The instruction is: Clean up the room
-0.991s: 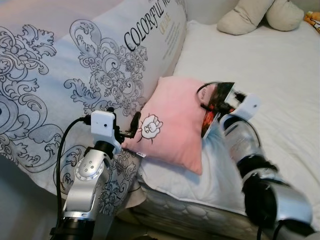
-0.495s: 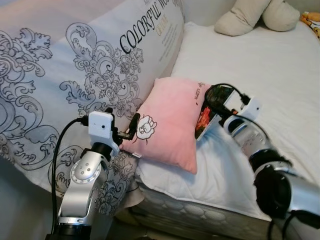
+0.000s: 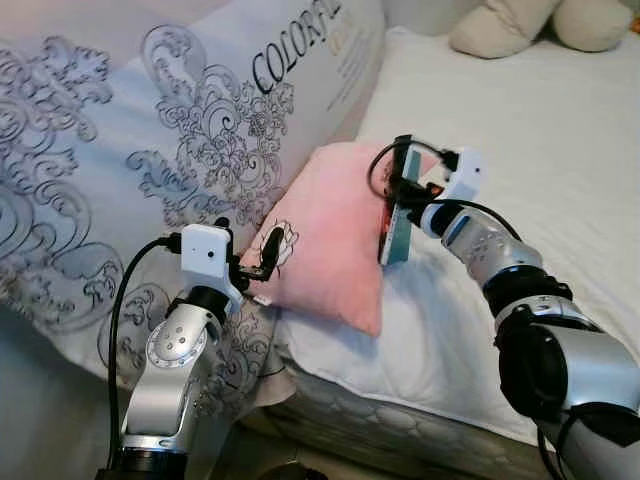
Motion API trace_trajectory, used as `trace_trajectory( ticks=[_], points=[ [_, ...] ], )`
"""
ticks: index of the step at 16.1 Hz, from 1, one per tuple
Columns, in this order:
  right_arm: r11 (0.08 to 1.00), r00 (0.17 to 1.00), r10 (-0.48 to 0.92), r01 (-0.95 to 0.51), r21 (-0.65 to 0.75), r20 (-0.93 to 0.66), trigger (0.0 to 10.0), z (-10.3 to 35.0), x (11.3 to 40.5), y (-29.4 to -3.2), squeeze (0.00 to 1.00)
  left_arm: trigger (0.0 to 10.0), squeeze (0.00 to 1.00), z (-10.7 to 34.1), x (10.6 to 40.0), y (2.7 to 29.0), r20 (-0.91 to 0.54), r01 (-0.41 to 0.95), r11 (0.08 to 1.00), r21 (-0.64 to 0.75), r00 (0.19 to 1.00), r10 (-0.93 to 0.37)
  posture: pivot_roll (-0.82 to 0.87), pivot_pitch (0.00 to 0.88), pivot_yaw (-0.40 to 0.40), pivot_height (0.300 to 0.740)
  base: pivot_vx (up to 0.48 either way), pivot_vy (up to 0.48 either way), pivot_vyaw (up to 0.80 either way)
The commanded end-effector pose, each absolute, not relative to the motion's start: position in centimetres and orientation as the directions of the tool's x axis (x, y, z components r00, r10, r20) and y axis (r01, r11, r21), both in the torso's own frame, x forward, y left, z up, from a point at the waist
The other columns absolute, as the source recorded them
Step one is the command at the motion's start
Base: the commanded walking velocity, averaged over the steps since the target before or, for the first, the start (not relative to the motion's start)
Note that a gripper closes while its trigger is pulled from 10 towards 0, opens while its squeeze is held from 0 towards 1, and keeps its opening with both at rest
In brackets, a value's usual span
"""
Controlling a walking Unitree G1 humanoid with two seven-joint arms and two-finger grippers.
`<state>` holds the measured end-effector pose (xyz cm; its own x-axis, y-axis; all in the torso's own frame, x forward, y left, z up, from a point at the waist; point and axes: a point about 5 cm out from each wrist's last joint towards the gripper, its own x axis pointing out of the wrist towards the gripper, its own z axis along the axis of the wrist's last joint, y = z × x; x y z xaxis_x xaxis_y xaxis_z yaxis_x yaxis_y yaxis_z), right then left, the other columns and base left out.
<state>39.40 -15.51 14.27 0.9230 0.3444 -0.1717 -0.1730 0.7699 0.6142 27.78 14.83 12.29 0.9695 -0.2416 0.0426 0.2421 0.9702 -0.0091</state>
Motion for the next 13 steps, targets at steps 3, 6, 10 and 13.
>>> trace_trajectory(
  ticks=[3, 6, 10, 13],
  points=[
    [0.778, 0.916, 0.226, 0.035, 0.628, -0.331, 10.0, 9.7, 37.4, -17.5, 0.00, 10.0, 0.00, 12.4, 27.5, 15.1, 0.039, 0.236, 0.972, 0.000, 0.971, -0.236, -0.04, 0.000, 0.168, 0.740, 0.000, 0.000, 0.00],
    [0.899, 0.926, 0.221, -0.072, 0.431, -0.307, 10.0, 10.4, 37.6, -17.7, 0.00, 10.0, 0.00, 12.4, 27.5, 15.1, 0.036, 0.236, 0.972, 0.000, 0.971, -0.236, -0.03, 0.000, 0.167, 0.740, 0.000, 0.000, 0.00],
    [0.984, 0.950, 0.180, -0.176, 0.040, -0.254, 10.0, 12.4, 38.4, -17.6, 0.00, 10.0, 0.00, 12.4, 27.8, 14.8, 0.037, 0.244, 0.970, -0.008, 0.969, -0.243, -0.06, 0.000, 0.164, 0.740, 0.000, 0.000, 0.00],
    [0.924, 0.940, 0.294, -0.326, -0.198, -0.175, 10.0, 14.7, 39.0, -15.6, 0.00, 10.0, 0.00, 12.3, 27.9, 14.5, 0.041, 0.247, 0.969, -0.013, 0.968, -0.247, -0.06, 0.000, 0.163, 0.740, 0.000, 0.000, 0.00]
  ],
)
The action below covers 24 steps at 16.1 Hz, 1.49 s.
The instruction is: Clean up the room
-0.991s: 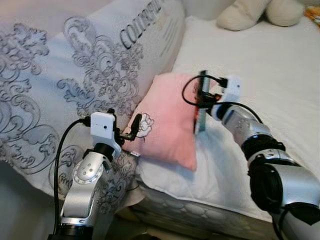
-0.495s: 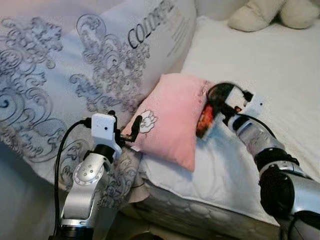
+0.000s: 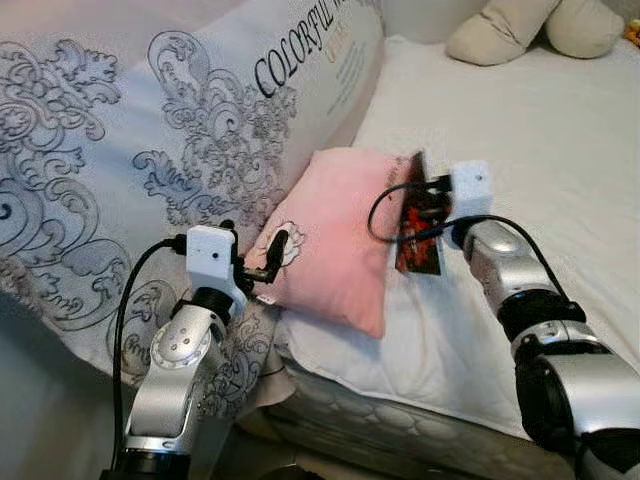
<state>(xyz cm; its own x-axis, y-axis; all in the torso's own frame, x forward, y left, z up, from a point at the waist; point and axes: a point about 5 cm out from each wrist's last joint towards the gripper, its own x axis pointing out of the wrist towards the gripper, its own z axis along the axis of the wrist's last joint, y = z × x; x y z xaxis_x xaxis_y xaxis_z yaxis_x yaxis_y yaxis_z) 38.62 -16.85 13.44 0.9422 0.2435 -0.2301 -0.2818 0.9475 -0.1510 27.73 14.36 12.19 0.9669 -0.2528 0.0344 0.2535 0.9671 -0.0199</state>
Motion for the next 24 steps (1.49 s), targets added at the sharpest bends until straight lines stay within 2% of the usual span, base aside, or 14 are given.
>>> trace_trajectory(
  ticks=[1, 3, 6, 8, 9, 10, 11, 13, 14, 15, 17, 19, 21, 24],
  points=[
    [0.890, 0.914, 0.382, -0.404, -0.209, -0.139, 10.0, 16.1, 39.1, -14.5, 0.00, 10.0, 0.00, 12.3, 27.9, 14.4, 0.042, 0.249, 0.968, -0.014, 0.968, -0.248, -0.06, 0.000, 0.162, 0.740, 0.000, 0.000, 0.00],
    [0.844, 0.866, 0.492, -0.500, -0.194, -0.091, 10.0, 18.6, 39.0, -14.2, 0.00, 10.0, 0.00, 12.3, 28.0, 14.4, 0.045, 0.251, 0.968, -0.014, 0.967, -0.250, -0.06, 0.000, 0.157, 0.740, 0.000, 0.000, 0.00],
    [0.822, 0.850, 0.524, -0.521, -0.231, -0.056, 10.0, 20.7, 38.8, -15.3, 0.00, 10.0, 0.00, 12.3, 28.0, 14.4, 0.045, 0.248, 0.969, -0.019, 0.968, -0.247, -0.06, 0.000, 0.157, 0.740, 0.000, 0.000, 0.00],
    [0.817, 0.828, 0.560, -0.557, -0.150, -0.023, 10.0, 21.3, 38.6, -15.1, 0.00, 10.0, 0.00, 12.2, 28.0, 14.2, 0.044, 0.252, 0.968, -0.022, 0.967, -0.251, -0.07, 0.000, 0.161, 0.740, 0.000, 0.000, 0.00],
    [0.824, 0.823, 0.567, -0.566, -0.036, 0.032, 10.0, 22.0, 38.5, -15.2, 0.00, 10.0, 0.00, 12.2, 28.1, 14.2, 0.045, 0.254, 0.967, -0.022, 0.966, -0.253, -0.07, 0.000, 0.163, 0.740, 0.000, 0.000, 0.00],
    [0.808, 0.855, 0.500, -0.518, 0.281, 0.137, 10.0, 22.7, 39.0, -16.4, 0.00, 10.0, 0.00, 12.3, 28.0, 14.1, 0.045, 0.258, 0.966, -0.023, 0.965, -0.257, -0.07, 0.000, 0.166, 0.740, 0.000, 0.000, 0.00],
    [0.789, 0.875, 0.462, -0.479, 0.384, 0.143, 10.0, 22.5, 39.3, -17.0, 0.00, 10.0, 0.00, 12.3, 28.0, 14.1, 0.044, 0.260, 0.965, -0.023, 0.965, -0.258, -0.07, 0.000, 0.170, 0.740, 0.000, 0.000, 0.00],
    [0.740, 0.952, 0.306, -0.241, 0.628, 0.005, 10.0, 17.9, 39.3, -19.6, 0.00, 10.0, 0.00, 12.3, 27.9, 14.1, 0.041, 0.267, 0.963, -0.022, 0.963, -0.266, -0.07, 0.000, 0.175, 0.740, 0.000, 0.000, 0.00],
    [0.740, 0.957, 0.288, -0.208, 0.640, -0.022, 10.0, 17.2, 39.2, -19.8, 0.00, 10.0, 0.00, 12.3, 27.9, 14.1, 0.041, 0.268, 0.963, -0.021, 0.963, -0.267, -0.07, 0.000, 0.175, 0.740, 0.000, 0.000, 0.00],
    [0.740, 0.963, 0.243, -0.106, 0.664, -0.118, 10.0, 14.3, 38.3, -20.6, 0.00, 10.0, 0.00, 12.3, 27.8, 14.0, 0.040, 0.270, 0.963, -0.021, 0.962, -0.269, -0.06, 0.000, 0.176, 0.740, 0.000, 0.000, 0.00],
    [0.736, 0.922, 0.188, 0.096, 0.671, -0.338, 10.0, 8.1, 35.5, -21.4, 0.00, 10.0, 0.00, 12.3, 27.8, 14.0, 0.038, 0.273, 0.962, -0.020, 0.962, -0.272, -0.06, 0.000, 0.179, 0.740, 0.000, 0.000, 0.00],
    [0.747, 0.880, 0.173, 0.175, 0.641, -0.442, 10.0, 5.5, 33.9, -21.5, 0.00, 10.0, 0.00, 12.3, 27.8, 13.9, 0.037, 0.278, 0.960, -0.022, 0.960, -0.277, -0.06, 0.000, 0.183, 0.740, 0.000, 0.000, 0.00],
    [0.819, 0.809, 0.107, 0.258, 0.512, -0.578, 10.0, 2.7, 31.6, -22.7, 0.00, 10.0, 0.00, 12.5, 27.8, 13.7, 0.041, 0.279, 0.960, -0.024, 0.960, -0.278, -0.06, 0.000, 0.180, 0.740, 0.000, 0.000, 0.00],
    [0.871, 0.815, 0.092, 0.212, 0.443, -0.572, 10.0, 3.3, 31.9, -23.4, 0.00, 10.0, 0.00, 12.3, 27.6, 14.0, 0.037, 0.270, 0.962, -0.027, 0.962, -0.269, -0.05, 0.000, 0.175, 0.740, 0.000, 0.000, 0.00]
  ],
)
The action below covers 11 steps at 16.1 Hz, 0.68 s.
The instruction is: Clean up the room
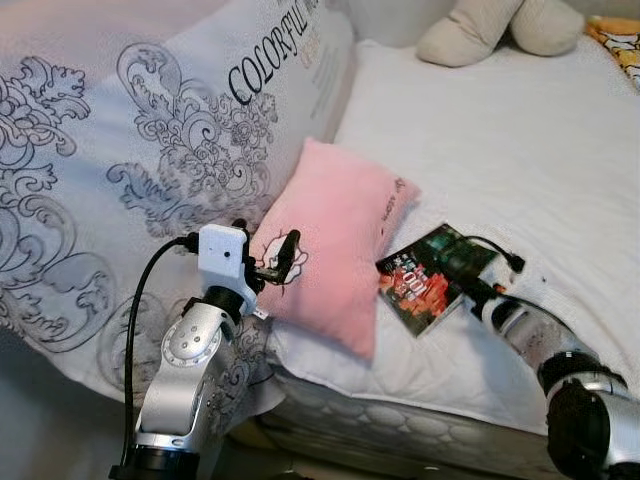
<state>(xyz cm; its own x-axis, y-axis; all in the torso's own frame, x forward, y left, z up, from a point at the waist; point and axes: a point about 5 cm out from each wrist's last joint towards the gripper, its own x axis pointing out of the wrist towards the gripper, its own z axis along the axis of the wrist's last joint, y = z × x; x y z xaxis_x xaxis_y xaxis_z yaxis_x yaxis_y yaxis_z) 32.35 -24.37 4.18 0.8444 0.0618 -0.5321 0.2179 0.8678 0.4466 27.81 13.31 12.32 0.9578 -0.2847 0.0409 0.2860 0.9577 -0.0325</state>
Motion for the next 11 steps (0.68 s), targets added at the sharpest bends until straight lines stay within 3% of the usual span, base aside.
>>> trace_trajectory(
  ticks=[1, 4, 9, 10, 11],
  points=[
    [0.931, 0.800, 0.080, 0.153, 0.331, -0.595, 10.0, 3.4, 32.1, -23.6, 0.00, 10.0, 0.00, 12.3, 27.6, 14.0, 0.036, 0.270, 0.962, -0.029, 0.963, -0.269, -0.05, 0.000, 0.175, 0.740, 0.000, 0.000, 0.00],
    [0.994, 0.805, 0.072, -0.011, 0.106, -0.589, 10.0, 4.9, 33.3, -23.6, 0.00, 10.0, 0.00, 12.3, 27.7, 13.7, 0.036, 0.272, 0.962, -0.036, 0.962, -0.271, -0.06, 0.000, 0.174, 0.740, 0.000, 0.000, 0.00],
    [0.995, 0.808, 0.056, -0.096, -0.038, -0.586, 10.0, 5.9, 34.0, -23.8, 0.00, 10.0, 0.00, 12.3, 27.8, 13.3, 0.036, 0.271, 0.962, -0.046, 0.962, -0.269, -0.07, 0.000, 0.166, 0.740, 0.000, 0.000, 0.00],
    [0.994, 0.809, 0.048, -0.098, -0.054, -0.586, 10.0, 5.8, 33.9, -23.7, 1.00, 10.0, 0.00, 12.3, 27.8, 13.4, 0.037, 0.269, 0.962, -0.047, 0.963, -0.267, -0.07, 0.000, 0.166, 0.740, 0.000, 0.000, 0.00],
    [0.992, 0.811, 0.022, -0.091, -0.090, -0.584, 10.0, 5.7, 33.9, -23.7, 1.00, 10.0, 0.00, 12.3, 27.8, 13.4, 0.038, 0.267, 0.963, -0.048, 0.963, -0.265, -0.07, 0.000, 0.166, 0.740, 0.000, 0.000, 0.00]
  ],
)
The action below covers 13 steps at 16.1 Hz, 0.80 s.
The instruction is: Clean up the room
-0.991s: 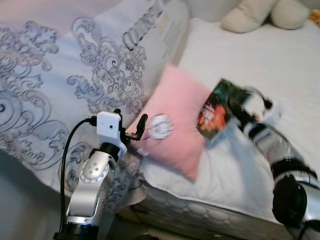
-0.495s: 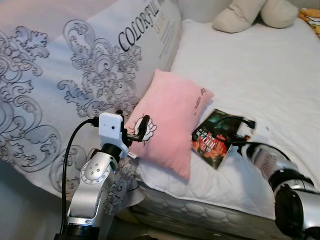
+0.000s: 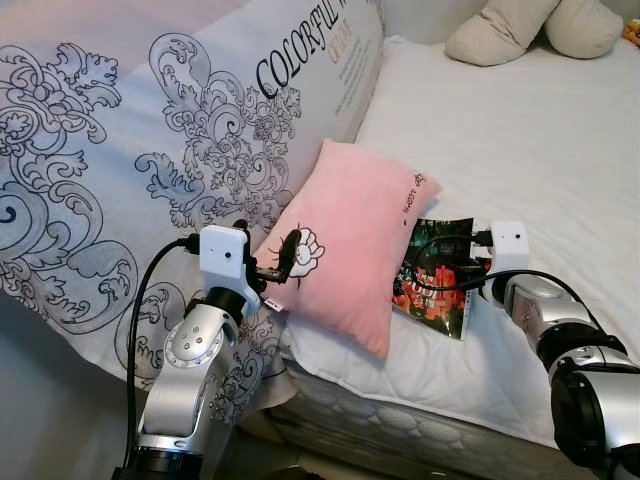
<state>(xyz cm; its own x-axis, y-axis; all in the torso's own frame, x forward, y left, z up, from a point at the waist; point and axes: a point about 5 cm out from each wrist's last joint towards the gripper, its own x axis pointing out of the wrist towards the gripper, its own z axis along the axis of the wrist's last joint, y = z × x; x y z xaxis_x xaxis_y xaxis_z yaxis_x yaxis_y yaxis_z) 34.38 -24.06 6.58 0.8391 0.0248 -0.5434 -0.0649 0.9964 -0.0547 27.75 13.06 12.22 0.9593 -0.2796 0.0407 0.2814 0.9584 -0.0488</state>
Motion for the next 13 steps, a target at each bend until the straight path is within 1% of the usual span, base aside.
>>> trace_trajectory(
  ticks=[1, 5, 6, 8, 9, 10, 11, 13],
  points=[
    [0.991, 0.816, 0.008, -0.085, -0.106, -0.578, 10.0, 5.7, 33.9, -23.8, 1.00, 10.0, 0.00, 12.3, 27.8, 13.4, 0.038, 0.266, 0.963, -0.049, 0.964, -0.264, -0.07, 0.000, 0.166, 0.740, 0.000, 0.000, 0.00],
    [0.972, 0.877, -0.068, -0.049, -0.229, -0.475, 10.0, 8.3, 35.3, -24.8, 1.00, 10.0, 0.00, 12.3, 27.8, 13.3, 0.037, 0.265, 0.963, -0.048, 0.964, -0.263, -0.06, 0.000, 0.166, 0.740, 0.000, 0.000, 0.00],
    [0.954, 0.905, -0.096, -0.034, -0.297, -0.414, 10.0, 9.6, 36.0, -25.1, 1.00, 10.0, 0.00, 12.3, 27.9, 13.3, 0.038, 0.266, 0.963, -0.049, 0.964, -0.264, -0.06, 0.000, 0.166, 0.740, 0.000, 0.000, 0.00],
    [0.941, 0.919, -0.103, -0.033, -0.336, -0.380, 10.0, 10.3, 36.4, -25.1, 1.00, 10.0, 0.00, 12.3, 27.9, 13.3, 0.038, 0.266, 0.963, -0.050, 0.964, -0.265, -0.06, 0.000, 0.166, 0.740, 0.000, 0.000, 0.00],
    [0.913, 0.942, -0.116, -0.024, -0.408, -0.316, 10.0, 11.7, 37.0, -25.1, 1.00, 10.0, 0.00, 12.3, 28.0, 13.2, 0.039, 0.266, 0.963, -0.051, 0.964, -0.264, -0.07, 0.000, 0.167, 0.740, 0.000, 0.000, 0.00],
    [0.867, 0.966, -0.129, 0.001, -0.499, -0.223, 10.0, 13.3, 37.6, -25.2, 1.00, 10.0, 0.00, 12.3, 28.0, 13.1, 0.040, 0.266, 0.963, -0.052, 0.964, -0.264, -0.08, 0.000, 0.165, 0.740, 0.000, 0.000, 0.00],
    [0.828, 0.981, -0.136, 0.035, -0.560, -0.138, 10.0, 14.7, 38.0, -25.1, 1.00, 10.0, 0.00, 12.3, 28.1, 13.1, 0.041, 0.265, 0.963, -0.052, 0.964, -0.263, -0.08, 0.000, 0.165, 0.740, 0.000, 0.000, 0.00],
    [0.791, 0.981, -0.183, 0.183, -0.584, 0.061, 10.0, 16.7, 38.2, -25.1, 1.00, 10.0, 0.00, 12.3, 28.1, 13.1, 0.047, 0.252, 0.966, -0.049, 0.967, -0.250, -0.09, 0.000, 0.143, 0.740, 0.000, 0.000, 0.00]
  ],
)
